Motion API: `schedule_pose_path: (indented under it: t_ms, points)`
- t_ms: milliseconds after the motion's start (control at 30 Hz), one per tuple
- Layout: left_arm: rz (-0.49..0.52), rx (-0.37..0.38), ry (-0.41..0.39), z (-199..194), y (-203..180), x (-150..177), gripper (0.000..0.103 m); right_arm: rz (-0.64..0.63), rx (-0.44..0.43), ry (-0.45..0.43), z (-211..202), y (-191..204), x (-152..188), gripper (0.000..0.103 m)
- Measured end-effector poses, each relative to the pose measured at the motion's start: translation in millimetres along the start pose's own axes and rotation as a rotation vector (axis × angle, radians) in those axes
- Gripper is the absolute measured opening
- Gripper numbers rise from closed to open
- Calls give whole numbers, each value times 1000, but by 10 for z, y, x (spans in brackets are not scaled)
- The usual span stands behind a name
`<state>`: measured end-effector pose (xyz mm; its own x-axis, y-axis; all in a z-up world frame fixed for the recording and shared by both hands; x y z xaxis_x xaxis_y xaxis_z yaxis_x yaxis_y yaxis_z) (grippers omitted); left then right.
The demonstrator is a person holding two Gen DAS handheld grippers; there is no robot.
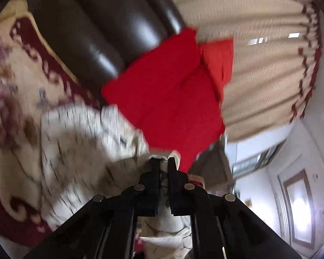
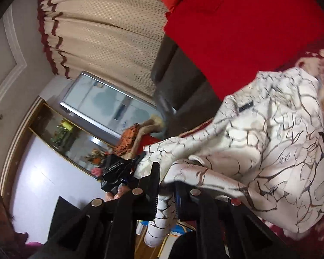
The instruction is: Fold large clothes
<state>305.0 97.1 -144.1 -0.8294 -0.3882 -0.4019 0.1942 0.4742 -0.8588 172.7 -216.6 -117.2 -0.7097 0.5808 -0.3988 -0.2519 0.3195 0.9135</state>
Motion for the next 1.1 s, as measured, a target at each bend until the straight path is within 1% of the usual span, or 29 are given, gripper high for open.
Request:
schedule_pose_path:
  t_ms: [33,67,100,133,167,200,233,300,333,367,400,433,467,500,533,567,600,633,667,733,767,833,933,1000,1033,1067,1100]
  points:
    - [3,-29,-33,-4,58,-130,6,22,-11,-17,-6,-58,-86,12]
    - [-22,-51,-70,-6,173,-268,6,37,-7,-36,4,-143,-175,12]
    - [-39,-54,-81,-1,242,-325,6,61,8,-58,1,-258,-268,12]
    - [-58,-72,-95,36,352,-413,6,109,20,-82,-4,-405,-369,12]
    - [-79,-117,-113,80,506,-496,6,166,19,-106,3,-577,-479,13]
    - [-100,-144,-114,132,623,-530,3,207,35,-127,18,-746,-584,16]
    - [-133,-155,-81,246,765,-522,2,253,65,-140,46,-932,-674,16]
    - [-185,-154,-25,384,878,-406,2,377,111,-98,181,-1339,-768,17]
    - [-206,-150,-2,447,912,-312,4,429,133,-83,230,-1498,-774,17]
    - [-193,-142,37,530,913,-179,7,474,157,-73,274,-1640,-763,19]
    - [-176,-144,59,558,896,-87,17,488,171,-66,300,-1693,-755,20]
    - [-147,-171,104,618,903,77,43,487,173,-61,313,-1687,-753,24]
    - [-139,-193,133,651,923,185,59,473,157,-60,310,-1617,-762,36]
    - [-134,-201,152,659,926,296,71,456,132,-61,295,-1523,-753,49]
    - [-127,-194,160,678,910,380,71,444,96,-66,270,-1404,-734,80]
    - [-111,-186,178,707,876,475,71,435,76,-77,247,-1320,-715,87]
    - [-97,-182,195,729,839,543,71,408,66,-77,221,-1209,-685,87]
    - [-77,-169,218,775,764,627,71,368,69,-54,214,-1099,-631,87]
    - [-67,-155,235,785,727,673,71,317,75,-12,238,-956,-541,86]
    - [-48,-128,272,858,602,780,71,262,76,57,307,-744,-352,86]
    - [-29,-122,290,912,535,833,71,241,89,98,324,-673,-197,86]
    - [-14,-131,306,1005,494,841,72,238,103,139,381,-636,13,86]
    - [-47,-145,313,1152,554,819,71,271,109,193,565,-676,261,86]
    - [-76,-134,324,1280,588,791,70,252,150,200,678,-742,324,77]
    - [-90,-129,320,1311,601,763,69,241,163,206,721,-749,322,61]
    - [-111,-113,307,1357,610,701,69,232,151,230,793,-725,323,37]
    - [-119,-105,300,1393,614,644,68,224,130,249,835,-686,292,32]
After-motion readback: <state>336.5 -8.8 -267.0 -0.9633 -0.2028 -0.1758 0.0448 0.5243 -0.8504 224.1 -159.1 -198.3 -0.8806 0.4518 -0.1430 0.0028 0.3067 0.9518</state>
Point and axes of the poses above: each gripper's, at about its wrist camera, not at the fingertips, and z roughly the way its jaws point, y to its left, x to its underside, the point moved 10 cm from there along z, roughly the way its jaws point, and after that the axes turned 3 degrees about z, right-handed, at the moved point
